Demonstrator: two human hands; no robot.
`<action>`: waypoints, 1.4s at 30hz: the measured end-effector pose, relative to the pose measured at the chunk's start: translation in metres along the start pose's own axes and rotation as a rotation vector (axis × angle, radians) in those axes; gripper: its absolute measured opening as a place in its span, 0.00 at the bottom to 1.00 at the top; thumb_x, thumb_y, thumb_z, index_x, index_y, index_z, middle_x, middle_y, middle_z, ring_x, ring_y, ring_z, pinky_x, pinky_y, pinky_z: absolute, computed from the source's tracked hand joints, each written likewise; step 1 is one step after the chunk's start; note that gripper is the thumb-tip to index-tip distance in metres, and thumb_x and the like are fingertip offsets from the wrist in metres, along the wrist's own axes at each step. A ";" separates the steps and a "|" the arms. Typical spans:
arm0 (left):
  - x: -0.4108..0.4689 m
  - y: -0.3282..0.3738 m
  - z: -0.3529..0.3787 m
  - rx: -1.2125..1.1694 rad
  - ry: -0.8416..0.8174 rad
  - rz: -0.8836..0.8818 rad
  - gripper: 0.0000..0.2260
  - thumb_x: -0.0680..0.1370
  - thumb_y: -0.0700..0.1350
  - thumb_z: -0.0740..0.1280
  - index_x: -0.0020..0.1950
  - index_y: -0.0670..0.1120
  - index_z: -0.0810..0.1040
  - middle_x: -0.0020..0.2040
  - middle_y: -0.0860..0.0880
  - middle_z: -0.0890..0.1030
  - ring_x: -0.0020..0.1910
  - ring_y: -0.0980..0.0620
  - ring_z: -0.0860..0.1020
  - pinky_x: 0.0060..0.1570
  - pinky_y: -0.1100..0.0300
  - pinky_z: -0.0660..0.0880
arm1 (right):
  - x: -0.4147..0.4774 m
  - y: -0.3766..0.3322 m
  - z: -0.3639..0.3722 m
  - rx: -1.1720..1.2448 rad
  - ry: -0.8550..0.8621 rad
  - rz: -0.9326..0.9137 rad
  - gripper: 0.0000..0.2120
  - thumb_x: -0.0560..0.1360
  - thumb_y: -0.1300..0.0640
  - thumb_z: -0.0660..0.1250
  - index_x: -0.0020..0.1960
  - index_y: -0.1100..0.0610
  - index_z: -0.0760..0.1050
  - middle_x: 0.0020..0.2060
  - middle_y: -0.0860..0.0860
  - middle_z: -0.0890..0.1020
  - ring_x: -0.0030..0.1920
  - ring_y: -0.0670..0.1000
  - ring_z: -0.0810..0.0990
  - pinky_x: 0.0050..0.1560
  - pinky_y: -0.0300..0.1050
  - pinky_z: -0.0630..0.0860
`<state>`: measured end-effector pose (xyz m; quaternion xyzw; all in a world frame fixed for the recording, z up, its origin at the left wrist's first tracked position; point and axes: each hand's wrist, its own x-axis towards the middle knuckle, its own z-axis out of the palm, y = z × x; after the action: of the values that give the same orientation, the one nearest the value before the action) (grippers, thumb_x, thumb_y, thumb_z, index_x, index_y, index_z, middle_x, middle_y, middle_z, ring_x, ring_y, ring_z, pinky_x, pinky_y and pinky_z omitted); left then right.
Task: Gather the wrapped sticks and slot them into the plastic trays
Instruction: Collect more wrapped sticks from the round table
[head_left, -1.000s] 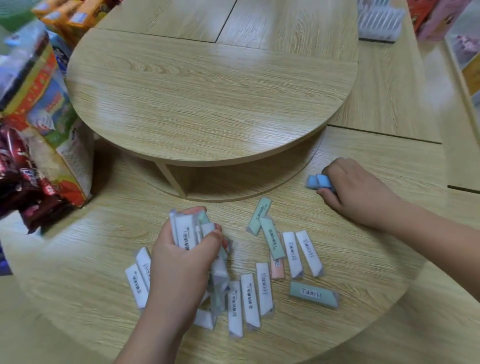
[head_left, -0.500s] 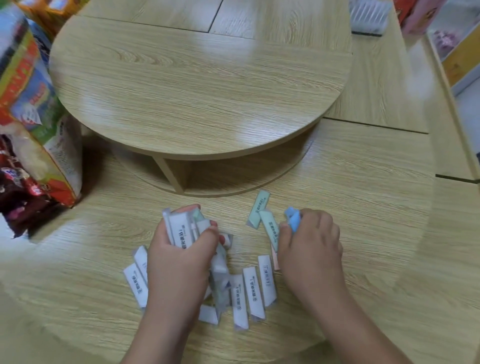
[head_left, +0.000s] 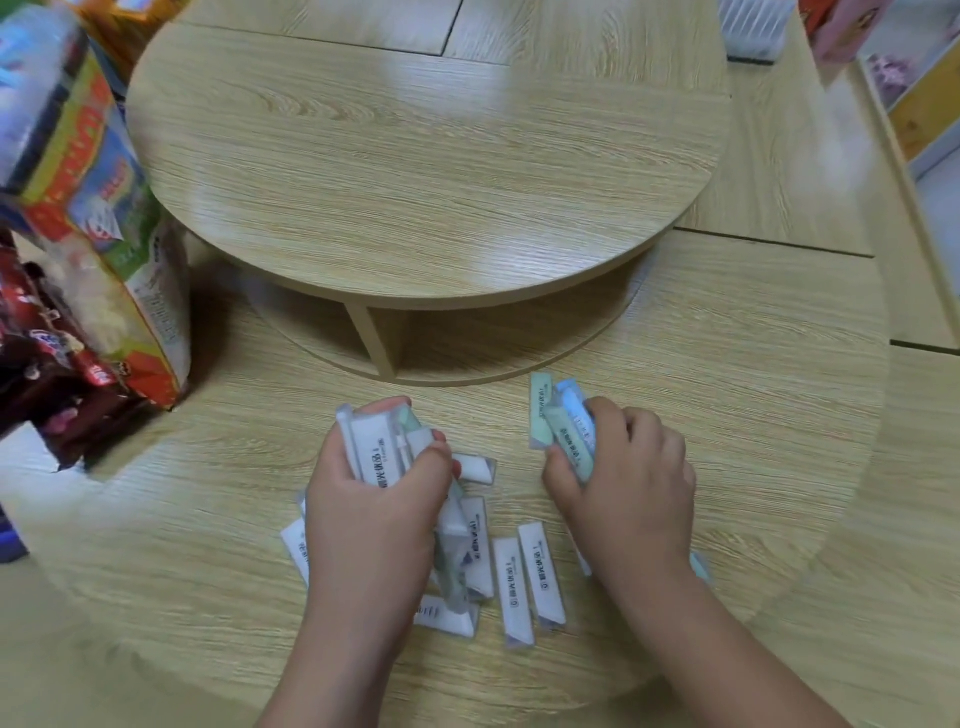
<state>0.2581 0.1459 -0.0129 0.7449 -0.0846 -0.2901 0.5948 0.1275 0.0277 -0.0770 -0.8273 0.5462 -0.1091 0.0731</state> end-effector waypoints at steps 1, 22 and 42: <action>0.000 0.000 0.000 0.009 -0.005 0.003 0.14 0.65 0.56 0.73 0.49 0.63 0.79 0.41 0.50 0.85 0.42 0.46 0.85 0.47 0.37 0.82 | 0.002 0.002 -0.001 -0.013 0.007 -0.028 0.22 0.69 0.45 0.71 0.60 0.53 0.76 0.48 0.55 0.77 0.45 0.60 0.75 0.39 0.50 0.71; 0.000 -0.005 -0.005 0.019 -0.016 -0.014 0.14 0.64 0.56 0.73 0.48 0.62 0.79 0.38 0.46 0.84 0.40 0.40 0.83 0.41 0.34 0.81 | 0.060 0.023 -0.037 0.076 -0.128 -0.128 0.11 0.78 0.55 0.59 0.59 0.57 0.70 0.45 0.54 0.74 0.40 0.62 0.75 0.35 0.48 0.64; -0.002 -0.013 -0.018 -0.048 0.093 -0.051 0.19 0.62 0.57 0.73 0.52 0.62 0.80 0.40 0.50 0.84 0.41 0.44 0.85 0.43 0.35 0.82 | 0.043 -0.020 0.008 -0.121 -0.145 -0.405 0.29 0.73 0.35 0.56 0.64 0.53 0.73 0.54 0.58 0.75 0.50 0.60 0.73 0.45 0.54 0.72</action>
<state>0.2631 0.1650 -0.0222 0.7451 -0.0311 -0.2720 0.6081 0.1639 -0.0042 -0.0751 -0.9287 0.3677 -0.0288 0.0391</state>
